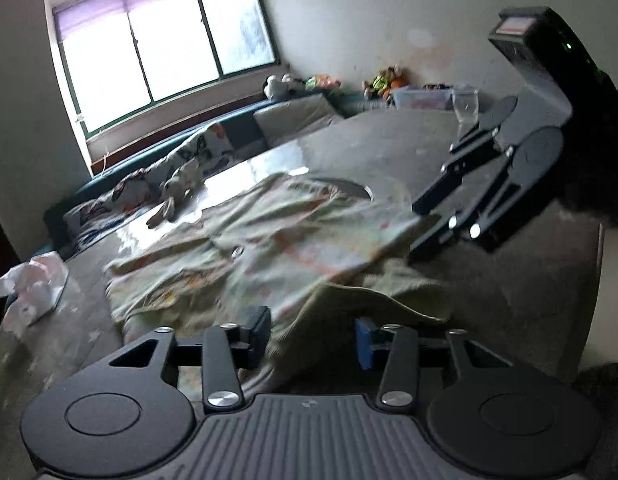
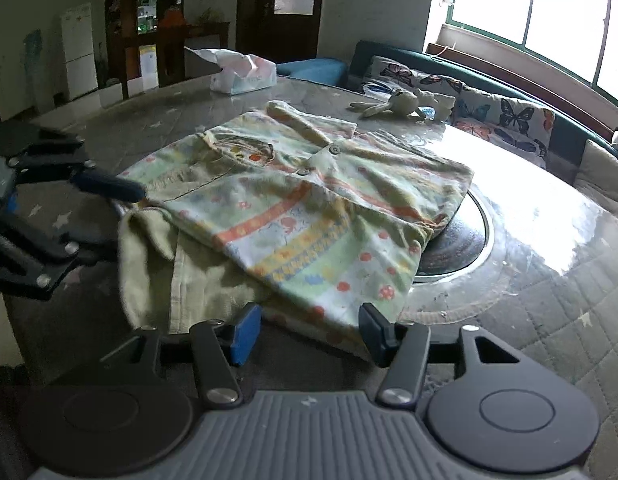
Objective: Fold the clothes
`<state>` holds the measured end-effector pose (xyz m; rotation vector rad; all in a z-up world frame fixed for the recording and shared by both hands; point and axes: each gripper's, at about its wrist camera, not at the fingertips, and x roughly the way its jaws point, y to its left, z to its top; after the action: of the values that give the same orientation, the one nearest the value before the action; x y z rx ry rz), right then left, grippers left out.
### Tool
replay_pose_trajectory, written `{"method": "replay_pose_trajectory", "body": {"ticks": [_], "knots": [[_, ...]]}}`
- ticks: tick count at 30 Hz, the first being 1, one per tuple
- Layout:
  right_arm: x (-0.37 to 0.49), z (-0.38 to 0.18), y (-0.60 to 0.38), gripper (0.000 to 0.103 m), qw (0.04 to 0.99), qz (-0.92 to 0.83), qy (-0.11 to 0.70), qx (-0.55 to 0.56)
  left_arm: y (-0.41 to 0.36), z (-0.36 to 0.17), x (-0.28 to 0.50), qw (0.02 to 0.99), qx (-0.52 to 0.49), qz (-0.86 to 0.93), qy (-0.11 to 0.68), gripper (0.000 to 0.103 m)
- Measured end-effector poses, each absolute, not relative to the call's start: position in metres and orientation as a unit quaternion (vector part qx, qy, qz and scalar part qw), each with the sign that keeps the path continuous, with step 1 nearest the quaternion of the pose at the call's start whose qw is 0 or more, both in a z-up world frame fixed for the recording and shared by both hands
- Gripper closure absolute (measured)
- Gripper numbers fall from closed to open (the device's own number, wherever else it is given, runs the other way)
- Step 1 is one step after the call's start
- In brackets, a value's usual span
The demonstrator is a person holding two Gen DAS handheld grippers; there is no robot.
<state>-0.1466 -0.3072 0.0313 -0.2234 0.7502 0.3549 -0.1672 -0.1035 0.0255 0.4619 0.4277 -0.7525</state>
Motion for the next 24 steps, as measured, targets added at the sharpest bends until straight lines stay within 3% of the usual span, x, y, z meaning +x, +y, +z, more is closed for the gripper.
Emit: {"method": "replay_pose_trajectory", "body": {"ticks": [2, 5, 17, 19, 24], "knots": [[-0.149, 0.031, -0.307, 0.044, 0.908, 0.176, 0.363, -0.113, -0.106, 0.026, -0.164, 0.880, 0.216, -0.370, 0.206, 0.079], [-0.151, 0.031, -0.307, 0.042, 0.906, 0.184, 0.362, -0.122, -0.103, 0.030, -0.154, 0.883, 0.189, -0.372, 0.216, 0.091], [-0.138, 0.030, -0.281, 0.040, 0.906, 0.231, 0.331, -0.130, -0.090, 0.057, -0.098, 0.894, 0.068, -0.357, 0.261, 0.094], [-0.132, 0.029, -0.274, 0.046, 0.906, 0.236, 0.326, -0.130, -0.089, 0.056, -0.098, 0.893, 0.068, -0.358, 0.263, 0.094], [-0.115, 0.031, -0.270, 0.073, 0.903, 0.248, 0.335, -0.103, -0.080, 0.050, -0.106, 0.892, 0.078, -0.353, 0.270, 0.087]]}}
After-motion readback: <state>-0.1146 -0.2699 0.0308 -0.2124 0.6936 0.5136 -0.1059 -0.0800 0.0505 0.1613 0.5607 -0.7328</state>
